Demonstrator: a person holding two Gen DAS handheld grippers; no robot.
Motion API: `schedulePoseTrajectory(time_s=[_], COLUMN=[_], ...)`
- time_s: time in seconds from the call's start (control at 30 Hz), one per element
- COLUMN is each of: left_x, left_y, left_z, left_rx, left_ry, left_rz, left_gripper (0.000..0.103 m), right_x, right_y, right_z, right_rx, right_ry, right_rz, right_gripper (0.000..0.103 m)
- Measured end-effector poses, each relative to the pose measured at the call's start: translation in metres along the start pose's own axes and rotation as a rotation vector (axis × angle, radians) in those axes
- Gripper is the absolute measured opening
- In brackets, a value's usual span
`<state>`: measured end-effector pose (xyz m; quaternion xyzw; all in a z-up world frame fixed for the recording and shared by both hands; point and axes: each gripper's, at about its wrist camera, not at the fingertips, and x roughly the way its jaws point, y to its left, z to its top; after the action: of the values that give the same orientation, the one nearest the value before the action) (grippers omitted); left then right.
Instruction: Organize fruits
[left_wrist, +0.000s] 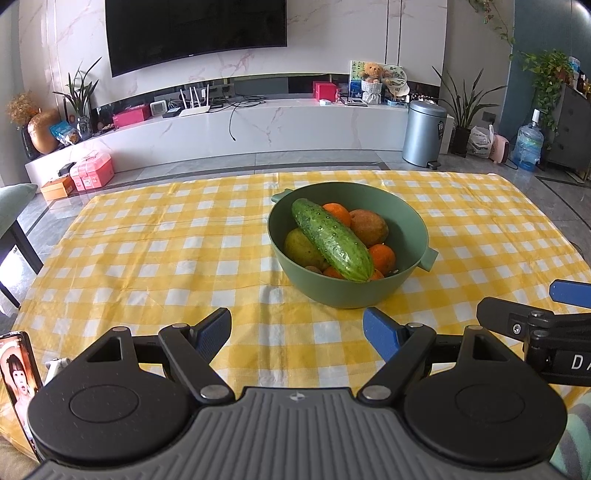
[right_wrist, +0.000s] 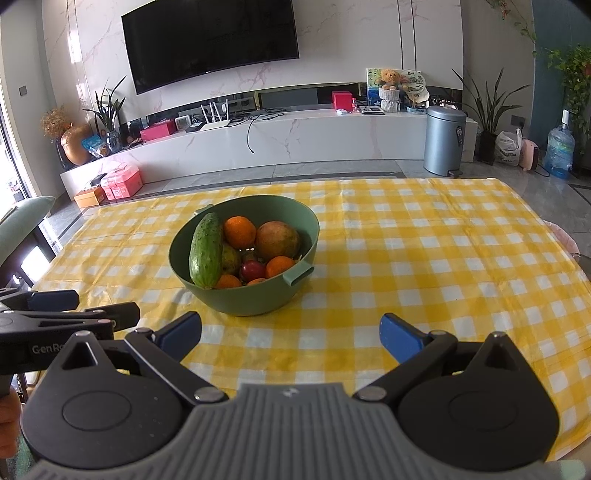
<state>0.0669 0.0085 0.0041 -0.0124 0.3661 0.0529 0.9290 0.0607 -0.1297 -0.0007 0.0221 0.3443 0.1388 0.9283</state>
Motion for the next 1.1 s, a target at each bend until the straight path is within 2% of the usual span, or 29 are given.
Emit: schedulePoseTrajectory(time_s=[1.1], left_x=[-0.0056], left_y=[-0.0033], left_z=[-0.0052], left_rx=[0.005], left_ry=[0.016], left_rz=[-0.002], left_gripper=[0.095], right_x=[-0.0033], right_y=[0.0008], right_z=[-0.0059], right_rx=[0.013], right_ry=[0.011], right_rz=[0.012], right_gripper=[0.099])
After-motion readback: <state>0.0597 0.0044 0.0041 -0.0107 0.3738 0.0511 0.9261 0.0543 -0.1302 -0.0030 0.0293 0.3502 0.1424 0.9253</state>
